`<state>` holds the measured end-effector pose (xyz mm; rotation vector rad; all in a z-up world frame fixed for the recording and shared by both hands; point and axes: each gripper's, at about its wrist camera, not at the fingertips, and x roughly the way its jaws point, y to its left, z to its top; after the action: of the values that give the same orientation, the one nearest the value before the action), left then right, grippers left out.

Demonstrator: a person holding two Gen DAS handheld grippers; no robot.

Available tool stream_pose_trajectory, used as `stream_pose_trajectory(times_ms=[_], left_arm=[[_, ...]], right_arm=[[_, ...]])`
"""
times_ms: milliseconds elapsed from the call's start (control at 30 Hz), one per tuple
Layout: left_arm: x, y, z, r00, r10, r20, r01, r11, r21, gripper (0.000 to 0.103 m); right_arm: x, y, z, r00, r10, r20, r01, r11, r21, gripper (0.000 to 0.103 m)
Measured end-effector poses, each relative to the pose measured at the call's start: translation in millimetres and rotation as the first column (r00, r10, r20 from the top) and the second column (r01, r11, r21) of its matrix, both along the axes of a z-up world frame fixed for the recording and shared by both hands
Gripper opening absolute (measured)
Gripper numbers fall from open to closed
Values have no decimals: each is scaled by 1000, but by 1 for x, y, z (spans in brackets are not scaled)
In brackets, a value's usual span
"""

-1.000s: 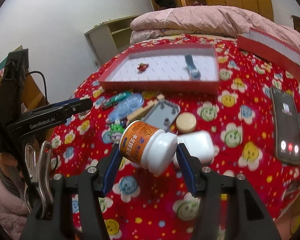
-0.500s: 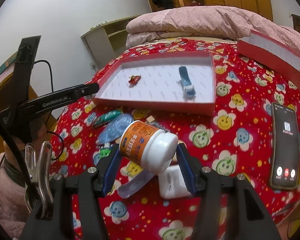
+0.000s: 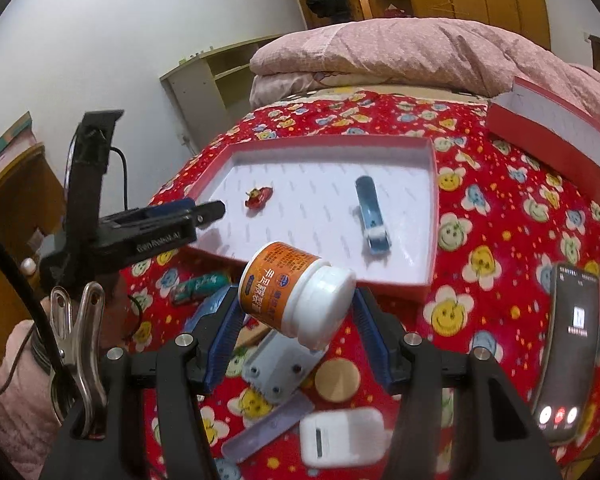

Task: Organize rigid objects
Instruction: 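Carry charger plug and jar into the red tray with both tools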

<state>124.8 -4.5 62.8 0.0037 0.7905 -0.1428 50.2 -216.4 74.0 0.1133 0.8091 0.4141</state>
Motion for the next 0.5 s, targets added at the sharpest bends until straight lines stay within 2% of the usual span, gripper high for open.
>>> stream_pose_trajectory(times_ms=[167, 500], left_arm=[[7, -1, -8, 1000, 6, -8, -6, 1000, 7, 49], [13, -6, -6, 1000, 5, 26, -6, 1000, 24, 50]], right_arm=[[13, 4, -1, 1000, 4, -1, -4, 1000, -3, 57], [46, 8, -11, 999, -7, -34, 7, 1000, 4, 57]])
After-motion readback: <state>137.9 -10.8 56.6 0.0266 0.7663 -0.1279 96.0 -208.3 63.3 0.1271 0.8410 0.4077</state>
